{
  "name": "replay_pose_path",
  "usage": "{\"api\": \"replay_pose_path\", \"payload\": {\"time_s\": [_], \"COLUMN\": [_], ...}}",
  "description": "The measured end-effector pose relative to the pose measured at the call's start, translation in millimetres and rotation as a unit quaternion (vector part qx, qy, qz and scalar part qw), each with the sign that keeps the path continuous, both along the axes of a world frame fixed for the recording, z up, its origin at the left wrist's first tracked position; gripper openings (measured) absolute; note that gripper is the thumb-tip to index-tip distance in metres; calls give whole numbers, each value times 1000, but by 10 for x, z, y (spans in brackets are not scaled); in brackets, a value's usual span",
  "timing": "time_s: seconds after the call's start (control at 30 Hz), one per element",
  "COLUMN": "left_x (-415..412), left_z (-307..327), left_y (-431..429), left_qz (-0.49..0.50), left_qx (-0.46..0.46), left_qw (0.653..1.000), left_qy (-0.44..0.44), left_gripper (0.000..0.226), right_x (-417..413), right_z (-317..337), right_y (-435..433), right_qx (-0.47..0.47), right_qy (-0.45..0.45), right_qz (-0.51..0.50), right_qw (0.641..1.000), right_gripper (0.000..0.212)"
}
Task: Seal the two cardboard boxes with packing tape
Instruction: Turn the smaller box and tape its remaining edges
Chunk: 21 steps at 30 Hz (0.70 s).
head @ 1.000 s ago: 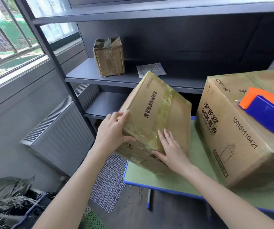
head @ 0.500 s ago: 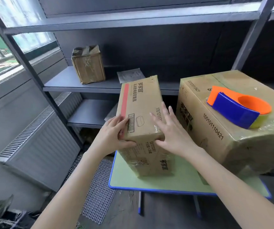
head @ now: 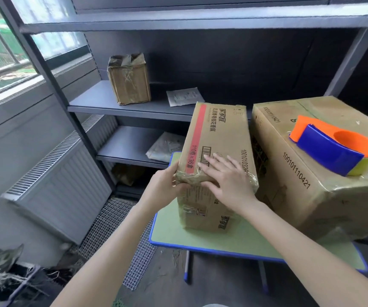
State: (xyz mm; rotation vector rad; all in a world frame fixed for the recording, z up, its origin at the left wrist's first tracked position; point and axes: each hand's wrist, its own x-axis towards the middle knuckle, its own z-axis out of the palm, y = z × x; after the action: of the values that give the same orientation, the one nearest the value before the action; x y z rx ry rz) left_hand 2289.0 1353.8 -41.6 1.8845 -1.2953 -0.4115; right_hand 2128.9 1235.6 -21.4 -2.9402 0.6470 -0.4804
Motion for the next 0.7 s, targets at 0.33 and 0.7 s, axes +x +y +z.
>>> {"api": "replay_pose_path", "payload": {"time_s": [0.33, 0.7], "left_x": [-46, -316], "left_z": [13, -176], "left_y": [86, 56], "left_qz": [-34, -1], "left_qx": [13, -5], "left_qw": [998, 1000], "left_qy": [41, 7], "left_gripper": [65, 66], "right_x": [211, 71], "right_z": [100, 131], "right_y": [181, 190], "right_qx": [11, 19], "right_qy": [36, 32], "right_qz": [-17, 47], "right_qw": [999, 998], "right_gripper": [45, 47]}}
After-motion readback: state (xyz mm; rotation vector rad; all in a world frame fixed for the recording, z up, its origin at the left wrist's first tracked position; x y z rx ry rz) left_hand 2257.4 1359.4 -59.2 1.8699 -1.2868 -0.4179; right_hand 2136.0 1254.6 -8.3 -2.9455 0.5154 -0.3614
